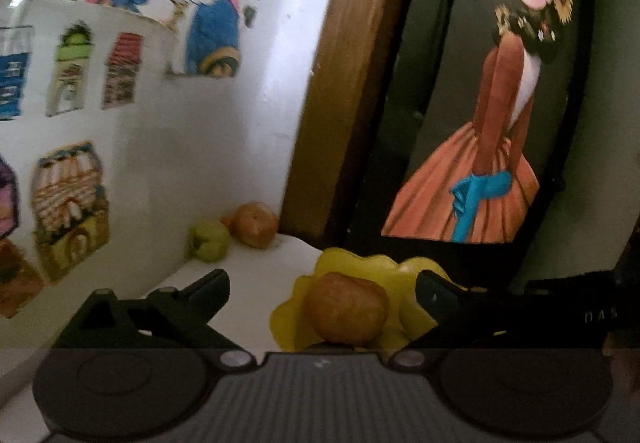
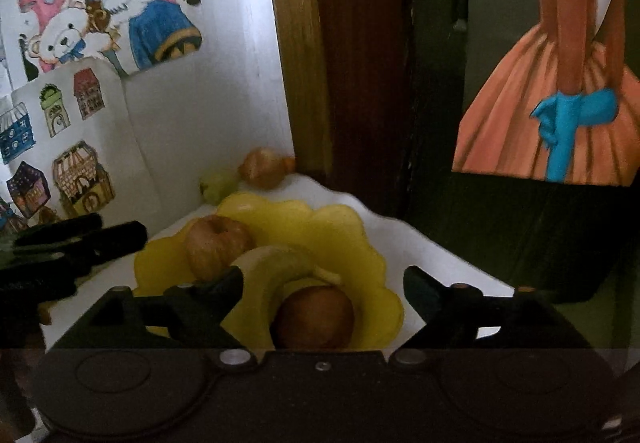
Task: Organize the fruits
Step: 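Lower apple and tomato into the yellow bowl and open both tools, then lift both open tools up and away from the yellow bowl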
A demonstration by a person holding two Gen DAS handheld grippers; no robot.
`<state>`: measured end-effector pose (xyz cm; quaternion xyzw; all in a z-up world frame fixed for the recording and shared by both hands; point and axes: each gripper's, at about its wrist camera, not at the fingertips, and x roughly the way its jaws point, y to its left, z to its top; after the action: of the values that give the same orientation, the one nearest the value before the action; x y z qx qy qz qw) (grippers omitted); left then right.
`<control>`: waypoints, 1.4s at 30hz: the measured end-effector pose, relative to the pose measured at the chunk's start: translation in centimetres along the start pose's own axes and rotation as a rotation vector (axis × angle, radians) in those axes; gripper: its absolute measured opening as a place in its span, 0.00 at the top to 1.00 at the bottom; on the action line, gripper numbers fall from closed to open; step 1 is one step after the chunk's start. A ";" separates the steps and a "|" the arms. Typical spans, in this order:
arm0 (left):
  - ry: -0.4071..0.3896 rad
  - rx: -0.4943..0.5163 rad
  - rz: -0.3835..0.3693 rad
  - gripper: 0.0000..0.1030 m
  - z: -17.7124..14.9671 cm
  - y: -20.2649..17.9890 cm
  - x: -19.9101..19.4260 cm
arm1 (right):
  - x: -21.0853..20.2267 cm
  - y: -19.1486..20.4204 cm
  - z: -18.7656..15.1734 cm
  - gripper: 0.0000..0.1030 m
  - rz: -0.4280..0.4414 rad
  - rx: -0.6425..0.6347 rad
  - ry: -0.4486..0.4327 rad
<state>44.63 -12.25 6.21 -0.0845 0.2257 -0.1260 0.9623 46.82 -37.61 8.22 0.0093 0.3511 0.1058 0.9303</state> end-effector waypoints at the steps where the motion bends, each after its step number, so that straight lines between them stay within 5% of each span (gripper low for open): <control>1: -0.010 -0.006 0.007 0.01 0.0 0.1 -0.4 | -0.4 0.2 -0.3 0.13 -0.012 -0.001 -0.019; 12: -0.071 -0.019 0.028 0.00 -1.7 1.2 -3.2 | -4.5 2.5 -3.5 0.01 -0.090 0.034 -0.222; 29: -0.181 0.040 0.054 0.00 -5.3 0.8 -9.4 | -9.8 5.6 -9.8 0.01 -0.135 0.040 -0.430; 42: -0.228 0.035 0.074 0.00 -9.1 -0.4 -21.6 | -19.9 11.2 -17.4 0.01 -0.142 -0.009 -0.564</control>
<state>21.66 -7.50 7.17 -0.0732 0.1154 -0.0837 0.9871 18.75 -31.69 9.09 0.0097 0.0781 0.0350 0.9963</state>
